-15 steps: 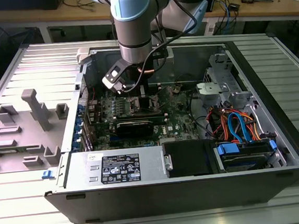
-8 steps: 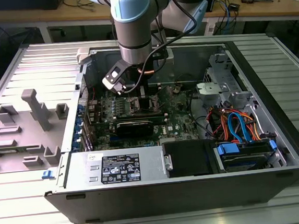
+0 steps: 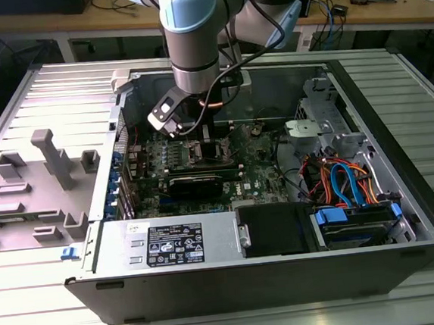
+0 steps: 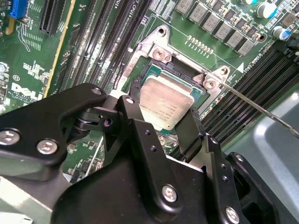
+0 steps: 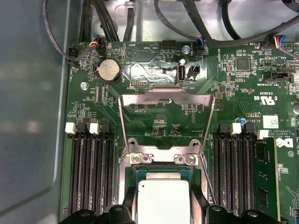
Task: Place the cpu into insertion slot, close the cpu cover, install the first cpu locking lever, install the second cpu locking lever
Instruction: 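Place the cpu into insertion slot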
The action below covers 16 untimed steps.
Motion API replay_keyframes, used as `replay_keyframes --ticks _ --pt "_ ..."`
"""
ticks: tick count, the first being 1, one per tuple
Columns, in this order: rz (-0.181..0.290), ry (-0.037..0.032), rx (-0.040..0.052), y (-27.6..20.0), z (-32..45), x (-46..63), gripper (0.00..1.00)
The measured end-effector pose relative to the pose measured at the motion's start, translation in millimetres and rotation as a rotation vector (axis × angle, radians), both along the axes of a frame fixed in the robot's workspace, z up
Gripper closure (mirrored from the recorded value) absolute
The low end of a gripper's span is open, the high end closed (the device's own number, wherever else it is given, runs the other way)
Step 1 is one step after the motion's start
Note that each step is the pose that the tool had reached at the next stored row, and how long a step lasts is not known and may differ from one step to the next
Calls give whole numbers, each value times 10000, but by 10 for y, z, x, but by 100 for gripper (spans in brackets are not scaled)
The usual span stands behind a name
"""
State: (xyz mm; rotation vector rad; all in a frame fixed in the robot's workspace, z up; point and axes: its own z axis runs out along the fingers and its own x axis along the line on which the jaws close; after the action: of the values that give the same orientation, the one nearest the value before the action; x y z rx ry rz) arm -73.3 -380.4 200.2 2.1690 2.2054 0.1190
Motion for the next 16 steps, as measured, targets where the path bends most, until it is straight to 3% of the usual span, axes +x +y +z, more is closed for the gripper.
replay_keyframes --ticks 5,11,16 --pt "-98 -1 -22 0 0 7 45" --pt "-184 -1 -183 6 0 9 45" --pt "-184 -1 -185 11 0 9 45"
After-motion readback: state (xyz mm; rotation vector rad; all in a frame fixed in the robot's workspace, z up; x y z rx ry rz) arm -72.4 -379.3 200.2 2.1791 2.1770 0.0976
